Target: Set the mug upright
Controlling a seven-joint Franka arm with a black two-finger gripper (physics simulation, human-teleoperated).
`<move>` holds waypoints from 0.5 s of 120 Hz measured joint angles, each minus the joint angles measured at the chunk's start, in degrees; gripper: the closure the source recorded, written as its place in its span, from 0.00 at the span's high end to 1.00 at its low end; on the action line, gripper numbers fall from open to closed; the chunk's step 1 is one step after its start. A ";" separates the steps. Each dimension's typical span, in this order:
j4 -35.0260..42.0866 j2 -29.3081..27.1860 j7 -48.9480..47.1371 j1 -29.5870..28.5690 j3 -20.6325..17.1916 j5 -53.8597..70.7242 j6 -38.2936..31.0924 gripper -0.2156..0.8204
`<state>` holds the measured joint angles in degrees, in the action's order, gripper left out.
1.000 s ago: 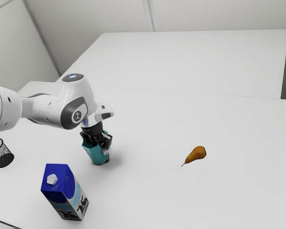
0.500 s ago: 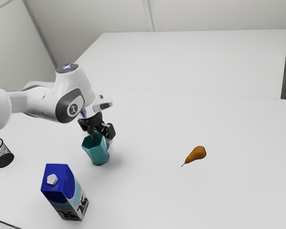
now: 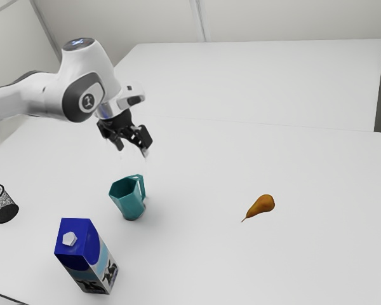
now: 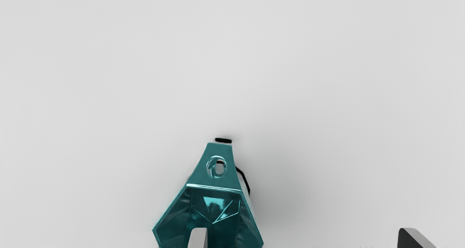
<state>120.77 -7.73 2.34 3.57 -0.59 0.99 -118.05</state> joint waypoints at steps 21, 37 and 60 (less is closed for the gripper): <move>-10.70 3.04 -0.07 -0.63 -0.04 -0.03 9.54 0.76; -17.13 4.73 -0.12 -0.68 -0.21 0.07 15.54 0.77; -25.03 5.83 -0.08 -0.44 -0.29 0.56 22.32 0.77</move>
<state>95.74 -1.89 2.26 3.13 -0.88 1.55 -95.73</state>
